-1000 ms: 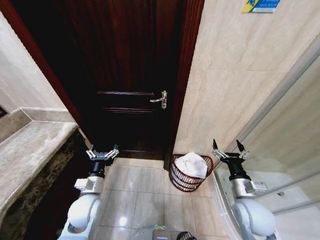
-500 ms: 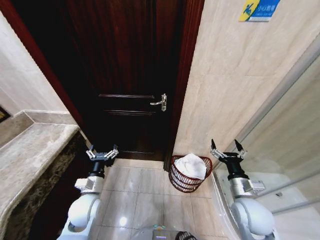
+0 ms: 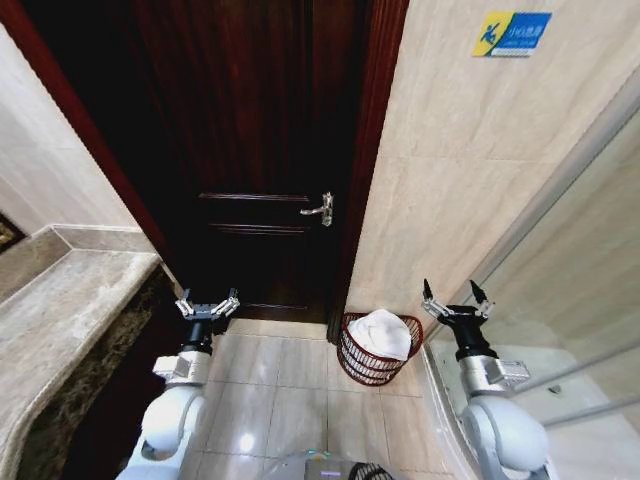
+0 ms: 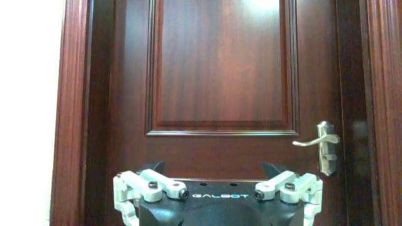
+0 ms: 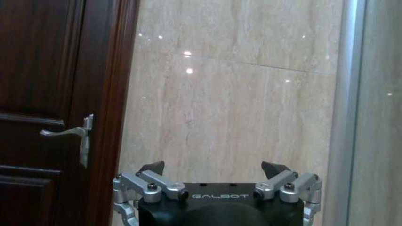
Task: Discard the used towel into the hamper.
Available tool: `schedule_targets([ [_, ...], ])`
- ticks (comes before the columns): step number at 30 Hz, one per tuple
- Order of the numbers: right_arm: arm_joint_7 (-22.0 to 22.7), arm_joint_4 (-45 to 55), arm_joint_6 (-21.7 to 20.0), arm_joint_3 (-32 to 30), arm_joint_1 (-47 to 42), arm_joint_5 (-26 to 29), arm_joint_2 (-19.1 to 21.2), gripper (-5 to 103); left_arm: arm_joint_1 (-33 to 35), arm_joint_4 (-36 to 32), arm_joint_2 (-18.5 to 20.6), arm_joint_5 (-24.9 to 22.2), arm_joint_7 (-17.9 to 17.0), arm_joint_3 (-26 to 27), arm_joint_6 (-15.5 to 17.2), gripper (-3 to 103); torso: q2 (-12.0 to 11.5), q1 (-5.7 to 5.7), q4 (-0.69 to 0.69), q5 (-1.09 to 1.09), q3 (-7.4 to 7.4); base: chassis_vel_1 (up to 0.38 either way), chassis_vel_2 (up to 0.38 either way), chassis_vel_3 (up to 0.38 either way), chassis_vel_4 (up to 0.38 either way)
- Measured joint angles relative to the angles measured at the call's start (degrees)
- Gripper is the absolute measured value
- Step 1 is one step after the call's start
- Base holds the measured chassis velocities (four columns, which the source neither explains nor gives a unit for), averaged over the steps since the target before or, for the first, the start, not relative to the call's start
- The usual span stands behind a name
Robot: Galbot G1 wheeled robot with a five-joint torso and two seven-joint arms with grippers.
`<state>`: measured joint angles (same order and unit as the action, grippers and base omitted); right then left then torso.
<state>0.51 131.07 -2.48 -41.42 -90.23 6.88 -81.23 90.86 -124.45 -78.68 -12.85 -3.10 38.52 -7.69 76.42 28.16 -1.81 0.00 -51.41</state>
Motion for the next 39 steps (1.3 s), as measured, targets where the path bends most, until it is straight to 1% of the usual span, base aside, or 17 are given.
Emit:
schedule_targets([
  [7, 0.09, -0.19, -0.04, -0.1, -0.07, 0.0, 0.09, 100, -0.33, 0.24, -0.07, -0.91, -0.3, -0.01, -1.3, 100, -0.11, -0.04, 0.02, 0.01, 0.06, 0.0, 0.0, 0.0, 0.0],
  [11, 0.17, 0.17, -0.58, -0.11, -0.62, -0.06, 0.17, 100, -0.06, 0.02, -0.25, -0.96, -0.39, 0.04, -1.38, 100, -0.26, -0.11, 0.0, 0.0, 0.14, 0.0, 0.0, 0.0, 0.0],
  [20, 0.34, 0.48, -0.43, -0.34, -1.28, 0.24, 0.46, 100, 0.51, -0.86, -0.59, -1.21, -0.94, 0.14, -0.86, 100, -0.47, -0.17, 0.01, 0.0, 0.24, 0.025, -0.039, -0.037, 0.029],
  [31, 0.33, 0.4, 1.19, -0.46, -2.33, 0.55, 0.52, 100, 1.63, -1.79, -1.08, -0.96, -0.92, 0.54, -0.6, 100, -0.63, -0.33, 0.01, 0.01, 0.37, 0.142, -0.127, -0.131, 0.148],
  [35, 0.28, 0.32, 1.69, -0.66, -2.79, 0.73, 0.51, 100, 1.25, -1.49, -1.14, -0.51, -1.17, 0.26, -1.24, 100, -0.71, -0.32, 0.0, -0.01, 0.38, 0.136, -0.09, -0.102, 0.104],
  [39, 0.21, 0.32, 1.9, -0.61, -3.09, 0.7, 0.42, 100, 1.51, -1.53, -1.11, -0.27, -1.17, 0.04, -1.05, 100, -0.75, -0.32, 0.01, 0.0, 0.4, 0.105, -0.071, -0.092, 0.073],
])
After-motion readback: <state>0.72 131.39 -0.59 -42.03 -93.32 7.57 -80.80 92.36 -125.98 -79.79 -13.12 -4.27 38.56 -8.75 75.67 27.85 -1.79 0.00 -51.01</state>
